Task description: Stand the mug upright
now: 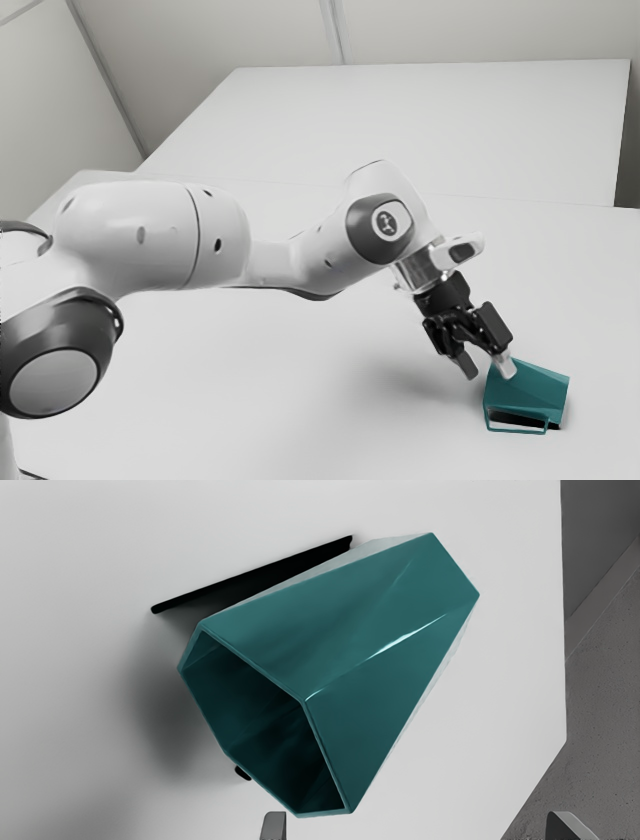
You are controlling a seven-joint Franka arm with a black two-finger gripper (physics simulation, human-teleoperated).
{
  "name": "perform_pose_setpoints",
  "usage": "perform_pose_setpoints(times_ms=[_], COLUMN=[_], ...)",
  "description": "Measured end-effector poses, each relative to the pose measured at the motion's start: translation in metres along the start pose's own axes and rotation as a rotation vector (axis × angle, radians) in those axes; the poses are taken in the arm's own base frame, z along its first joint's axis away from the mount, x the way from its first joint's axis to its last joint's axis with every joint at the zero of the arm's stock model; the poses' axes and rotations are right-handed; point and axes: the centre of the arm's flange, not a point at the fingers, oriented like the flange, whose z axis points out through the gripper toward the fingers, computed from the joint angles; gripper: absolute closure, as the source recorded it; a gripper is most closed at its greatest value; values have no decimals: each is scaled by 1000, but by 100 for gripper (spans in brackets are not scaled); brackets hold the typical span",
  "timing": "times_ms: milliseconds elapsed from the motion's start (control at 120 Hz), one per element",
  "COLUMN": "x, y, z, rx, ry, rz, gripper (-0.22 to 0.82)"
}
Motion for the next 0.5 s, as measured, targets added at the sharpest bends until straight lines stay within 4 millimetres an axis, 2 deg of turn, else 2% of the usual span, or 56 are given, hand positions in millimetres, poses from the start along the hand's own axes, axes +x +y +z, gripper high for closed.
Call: perform_pose_setpoints(times_ms=[225,500], x=[15,23], y=[-6,-10], z=[12,20], rx=[-19,-31], ry=[1,2], rz=[25,72], gripper=[27,57])
